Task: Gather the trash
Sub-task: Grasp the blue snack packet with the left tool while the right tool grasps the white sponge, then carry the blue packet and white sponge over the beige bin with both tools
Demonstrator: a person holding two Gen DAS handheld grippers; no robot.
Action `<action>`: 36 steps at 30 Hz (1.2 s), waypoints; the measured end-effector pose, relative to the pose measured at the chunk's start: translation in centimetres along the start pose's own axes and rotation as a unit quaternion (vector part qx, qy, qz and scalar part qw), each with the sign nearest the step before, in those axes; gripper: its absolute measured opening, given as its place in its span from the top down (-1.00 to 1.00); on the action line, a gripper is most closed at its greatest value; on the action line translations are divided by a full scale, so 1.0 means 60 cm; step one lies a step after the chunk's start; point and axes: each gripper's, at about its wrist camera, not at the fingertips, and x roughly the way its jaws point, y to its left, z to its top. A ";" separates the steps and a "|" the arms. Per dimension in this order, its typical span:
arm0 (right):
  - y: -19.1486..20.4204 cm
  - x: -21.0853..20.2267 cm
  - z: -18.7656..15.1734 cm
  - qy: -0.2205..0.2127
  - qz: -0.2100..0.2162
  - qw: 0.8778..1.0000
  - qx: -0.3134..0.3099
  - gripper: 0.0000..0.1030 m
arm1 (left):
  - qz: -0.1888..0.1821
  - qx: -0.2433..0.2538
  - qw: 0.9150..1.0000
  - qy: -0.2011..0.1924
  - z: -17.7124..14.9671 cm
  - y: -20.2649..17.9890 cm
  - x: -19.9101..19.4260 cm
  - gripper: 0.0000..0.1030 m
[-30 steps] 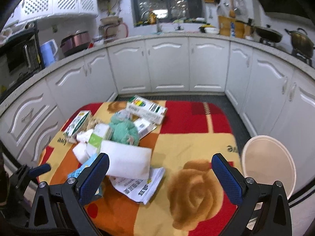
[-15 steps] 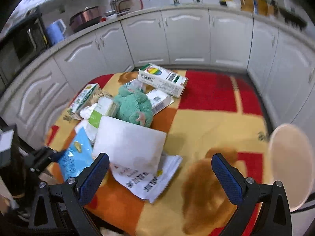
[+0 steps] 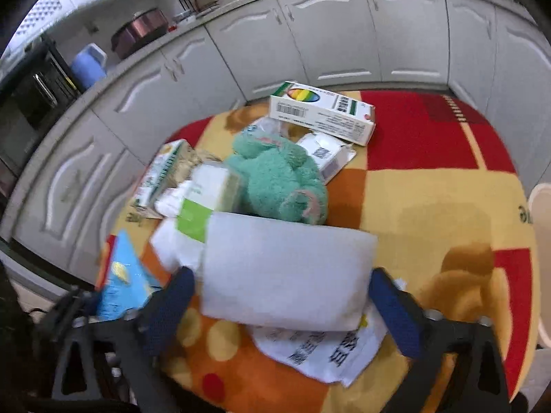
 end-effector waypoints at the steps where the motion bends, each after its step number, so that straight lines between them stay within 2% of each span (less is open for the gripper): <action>1: -0.007 -0.007 -0.002 -0.006 0.010 1.000 0.006 -0.68 | -0.002 -0.001 1.000 -0.001 0.001 0.000 -0.002 -0.18; 7: -0.028 -0.093 -0.007 -0.064 0.029 0.997 0.007 -0.68 | -0.025 -0.005 0.999 -0.020 0.020 -0.012 -0.026 -0.18; 11: -0.049 -0.136 -0.009 -0.091 0.000 0.996 0.007 -0.68 | -0.043 0.004 0.999 -0.027 0.045 -0.036 -0.033 -0.18; 15: -0.084 -0.165 -0.012 -0.099 -0.014 0.995 0.022 -0.69 | -0.062 0.015 0.998 -0.029 0.069 -0.073 -0.033 -0.18; 19: -0.129 -0.192 -0.020 -0.111 -0.047 0.992 0.037 -0.70 | -0.074 0.040 0.996 -0.029 0.095 -0.121 -0.019 -0.18; 29: -0.268 -0.249 -0.048 -0.129 -0.090 0.981 0.113 -0.70 | -0.108 0.068 0.992 -0.004 0.151 -0.225 0.039 -0.18; 36: -0.338 -0.277 -0.074 -0.133 -0.124 0.972 0.146 -0.70 | -0.125 0.091 0.988 0.008 0.188 -0.301 0.077 -0.18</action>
